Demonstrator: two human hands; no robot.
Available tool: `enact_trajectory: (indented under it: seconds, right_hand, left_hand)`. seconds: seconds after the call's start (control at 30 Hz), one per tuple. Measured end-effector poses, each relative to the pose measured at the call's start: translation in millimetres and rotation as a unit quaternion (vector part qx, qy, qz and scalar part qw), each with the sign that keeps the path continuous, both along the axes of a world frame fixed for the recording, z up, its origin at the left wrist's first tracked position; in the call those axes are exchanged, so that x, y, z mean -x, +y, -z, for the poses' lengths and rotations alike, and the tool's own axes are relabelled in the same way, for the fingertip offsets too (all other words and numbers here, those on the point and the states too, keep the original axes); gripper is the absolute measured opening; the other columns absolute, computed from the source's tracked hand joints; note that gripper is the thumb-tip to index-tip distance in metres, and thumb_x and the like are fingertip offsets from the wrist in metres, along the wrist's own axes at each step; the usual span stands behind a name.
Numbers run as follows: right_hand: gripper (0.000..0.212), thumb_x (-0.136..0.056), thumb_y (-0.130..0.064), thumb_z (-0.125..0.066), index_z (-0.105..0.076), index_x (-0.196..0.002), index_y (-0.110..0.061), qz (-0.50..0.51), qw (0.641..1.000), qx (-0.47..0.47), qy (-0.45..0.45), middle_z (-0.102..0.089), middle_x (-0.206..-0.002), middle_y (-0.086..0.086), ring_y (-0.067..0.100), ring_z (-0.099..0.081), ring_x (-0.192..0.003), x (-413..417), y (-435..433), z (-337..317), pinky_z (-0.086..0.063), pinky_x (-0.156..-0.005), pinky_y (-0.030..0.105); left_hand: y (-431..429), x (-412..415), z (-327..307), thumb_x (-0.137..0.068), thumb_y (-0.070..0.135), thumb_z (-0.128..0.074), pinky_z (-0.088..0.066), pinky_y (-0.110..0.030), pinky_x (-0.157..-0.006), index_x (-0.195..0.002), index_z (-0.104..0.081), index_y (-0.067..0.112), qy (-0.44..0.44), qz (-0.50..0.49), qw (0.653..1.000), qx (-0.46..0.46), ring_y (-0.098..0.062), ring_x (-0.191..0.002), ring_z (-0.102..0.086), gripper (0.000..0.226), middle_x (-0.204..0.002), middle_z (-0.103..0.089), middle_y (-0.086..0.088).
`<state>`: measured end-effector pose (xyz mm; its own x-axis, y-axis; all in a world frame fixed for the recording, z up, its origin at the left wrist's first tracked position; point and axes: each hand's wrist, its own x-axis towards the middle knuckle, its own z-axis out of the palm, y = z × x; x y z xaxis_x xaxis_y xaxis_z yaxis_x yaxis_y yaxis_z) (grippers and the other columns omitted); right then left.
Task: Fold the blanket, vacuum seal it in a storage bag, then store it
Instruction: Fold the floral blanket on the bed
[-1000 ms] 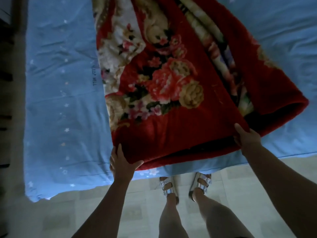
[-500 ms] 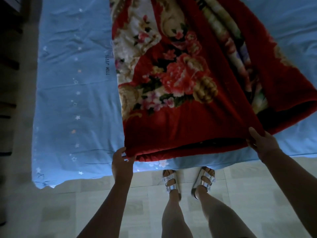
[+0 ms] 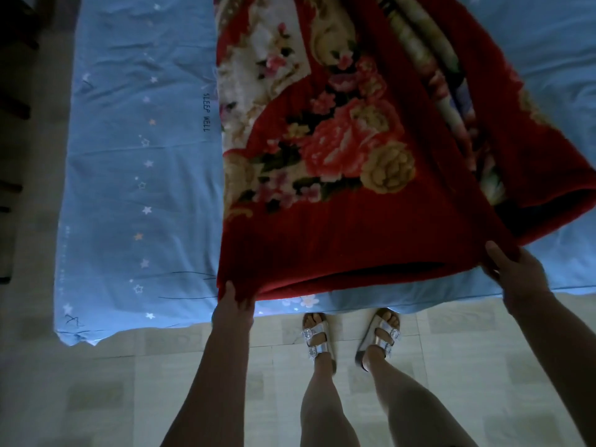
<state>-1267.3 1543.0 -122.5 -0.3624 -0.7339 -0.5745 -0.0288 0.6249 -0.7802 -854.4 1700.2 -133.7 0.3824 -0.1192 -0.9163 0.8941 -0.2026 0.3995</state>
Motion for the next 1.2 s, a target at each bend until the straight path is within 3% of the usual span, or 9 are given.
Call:
enact_trajectory:
  seconds: [0.1,0.27,0.43,0.53,0.6,0.7,0.8,0.87,1.2]
  right_hand:
    - [0.013,-0.089,-0.021,-0.065,-0.063,-0.092,-0.009,-0.022,0.994,-0.024,0.104,-0.064,-0.057,-0.005,0.008,-0.062,-0.055,18,32,18,-0.047,-0.048,0.008]
    - [0.026,-0.087,-0.03,-0.066,-0.065,-0.089,-0.004,-0.091,0.974,-0.123,0.17,-0.064,-0.065,0.006,0.028,-0.062,-0.067,18,29,47,-0.048,-0.065,0.035]
    - [0.037,-0.087,-0.029,-0.067,-0.065,-0.1,0.005,-0.123,0.968,-0.152,0.16,-0.065,-0.08,0.013,0.029,-0.061,-0.081,13,13,60,-0.047,-0.069,0.036]
    - [0.046,-0.081,-0.041,-0.071,-0.066,-0.099,0.0,-0.1,0.967,-0.092,0.214,-0.064,-0.091,0.014,0.025,-0.058,-0.085,12,-12,43,-0.039,-0.073,0.031]
    - [0.048,-0.079,-0.048,-0.071,-0.065,-0.099,-0.005,-0.028,0.983,-0.069,0.166,-0.065,-0.089,0.006,0.018,-0.059,-0.083,18,-31,33,-0.041,-0.072,0.03]
    - [0.036,-0.085,-0.054,-0.06,-0.059,-0.09,-0.019,0.075,0.993,-0.075,-0.056,-0.062,-0.085,-0.004,0.009,-0.06,-0.073,21,-59,20,-0.047,-0.067,0.029]
    - [0.071,-0.09,-0.05,-0.055,-0.037,-0.14,-0.003,0.12,0.977,-0.071,-0.162,-0.045,-0.141,0.013,0.024,-0.048,-0.127,27,-79,19,-0.044,-0.1,0.032]
    - [0.08,-0.089,-0.048,-0.057,-0.026,-0.146,0.0,0.132,0.975,-0.065,-0.17,-0.036,-0.149,0.017,0.026,-0.041,-0.134,33,-89,24,-0.041,-0.105,0.031]
    - [0.022,-0.09,-0.035,-0.062,-0.056,-0.105,-0.02,0.169,0.966,-0.054,-0.188,-0.068,-0.096,-0.007,0.006,-0.064,-0.083,58,-132,20,-0.045,-0.059,0.021]
  left_hand:
    - [36,-4,18,-0.099,0.024,-0.054,-0.058,-0.031,-0.076,-0.105,-0.057,0.012,0.001,0.0,0.999,-0.037,-0.024,-0.107,-0.061,0.014,-0.14,-0.053,-0.013]
    - [30,-8,32,-0.095,0.022,-0.061,-0.049,-0.033,-0.086,-0.131,-0.049,0.01,0.018,0.014,0.996,-0.087,-0.025,-0.126,-0.053,0.04,-0.134,-0.056,-0.008]
    - [18,-11,34,-0.094,0.027,-0.063,-0.054,-0.022,-0.042,-0.13,-0.053,0.011,-0.018,0.034,0.991,-0.131,-0.023,-0.108,-0.062,0.041,-0.114,-0.059,-0.007]
    - [1,1,19,-0.095,0.034,-0.058,-0.054,-0.037,-0.088,-0.114,-0.055,0.004,-0.14,0.115,0.955,-0.233,-0.024,-0.104,-0.056,0.036,-0.107,-0.057,-0.018]
    - [-18,8,3,-0.09,0.04,-0.064,-0.036,-0.048,-0.107,-0.108,-0.054,0.005,-0.315,0.121,0.88,-0.335,-0.029,-0.117,-0.047,0.041,-0.115,-0.051,-0.022]
    - [-52,31,-9,-0.084,0.042,-0.066,-0.044,-0.045,-0.091,-0.103,-0.062,0.002,-0.498,0.233,0.806,-0.22,-0.036,-0.101,-0.056,0.045,-0.105,-0.059,-0.02]
    - [-89,78,-10,-0.092,0.03,-0.064,-0.038,-0.009,-0.063,-0.097,-0.066,0.003,-0.436,0.415,0.795,-0.072,-0.022,-0.081,-0.057,0.028,-0.088,-0.064,-0.007]
    - [-110,109,-7,-0.092,0.032,-0.064,-0.037,-0.002,-0.071,-0.113,-0.065,0.008,-0.383,0.494,0.78,-0.007,-0.016,-0.093,-0.059,0.032,-0.104,-0.067,-0.003]
    - [-124,155,24,-0.086,0.047,-0.066,-0.031,-0.045,-0.114,-0.136,-0.052,0.016,-0.336,0.614,0.714,-0.014,-0.023,-0.133,-0.039,0.06,-0.142,-0.043,-0.006]
